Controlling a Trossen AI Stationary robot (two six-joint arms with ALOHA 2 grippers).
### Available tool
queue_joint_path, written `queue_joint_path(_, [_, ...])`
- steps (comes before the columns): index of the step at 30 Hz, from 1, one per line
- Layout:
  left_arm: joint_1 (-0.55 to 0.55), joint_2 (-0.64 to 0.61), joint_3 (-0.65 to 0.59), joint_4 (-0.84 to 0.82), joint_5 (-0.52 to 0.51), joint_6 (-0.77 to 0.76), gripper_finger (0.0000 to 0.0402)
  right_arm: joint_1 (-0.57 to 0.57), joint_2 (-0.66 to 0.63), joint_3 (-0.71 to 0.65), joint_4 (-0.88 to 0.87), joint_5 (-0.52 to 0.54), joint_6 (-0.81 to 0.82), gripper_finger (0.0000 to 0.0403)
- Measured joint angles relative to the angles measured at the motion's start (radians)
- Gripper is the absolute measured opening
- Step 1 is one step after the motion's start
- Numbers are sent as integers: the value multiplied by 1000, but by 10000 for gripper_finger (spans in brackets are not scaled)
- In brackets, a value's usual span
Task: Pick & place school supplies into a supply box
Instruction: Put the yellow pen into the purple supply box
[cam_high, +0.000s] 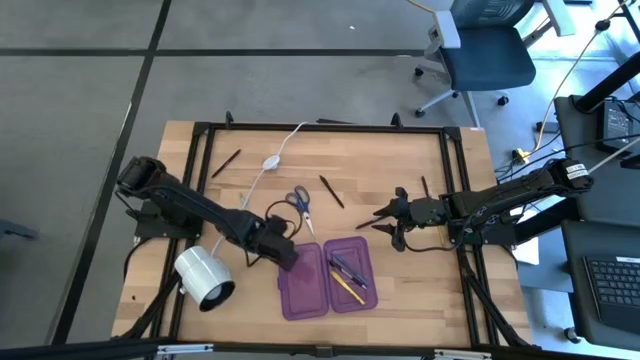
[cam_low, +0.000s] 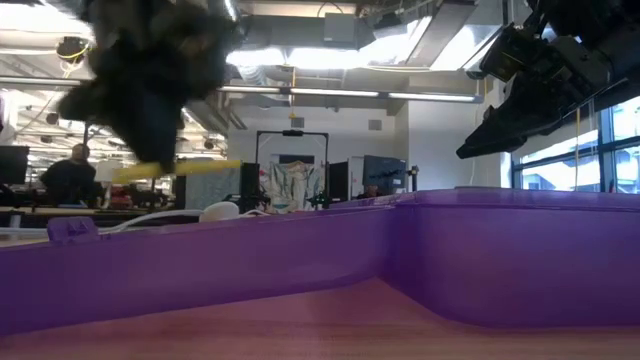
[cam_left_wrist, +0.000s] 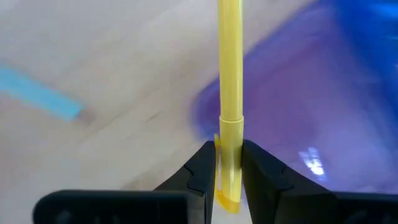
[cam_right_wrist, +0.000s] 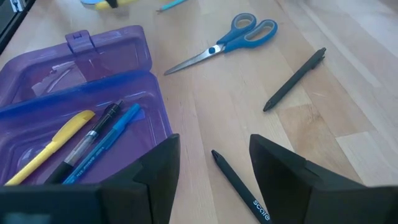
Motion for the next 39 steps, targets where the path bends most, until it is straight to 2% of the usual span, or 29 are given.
queue_joint_path(3, [3, -10, 0, 135, -39, 166, 54, 0, 0, 0, 0, 0, 1, 197])
queue_joint_path(8, [9, -2, 1, 330, -44, 474, 54, 0, 0, 0, 2, 0, 10, 197])
queue_joint_path(11, [13, 5, 1, 409, -47, 669, 54, 0, 0, 0, 2, 0, 33, 197])
queue_joint_path(17, [23, 5, 1, 521, -51, 948, 54, 0, 0, 0, 2, -1, 37, 197])
queue_joint_path(32, [112, 5, 3, 566, -45, 1407, 54, 0, -1, 0, 31, 26, 57, 197])
queue_joint_path(35, [132, 6, 41, 524, -19, 1517, 54, 0, -1, 0, 31, 29, 62, 197])
queue_joint_path(39, [151, 16, 110, 449, -17, 1639, 54, 0, -1, 16, 26, 25, 159, 197])
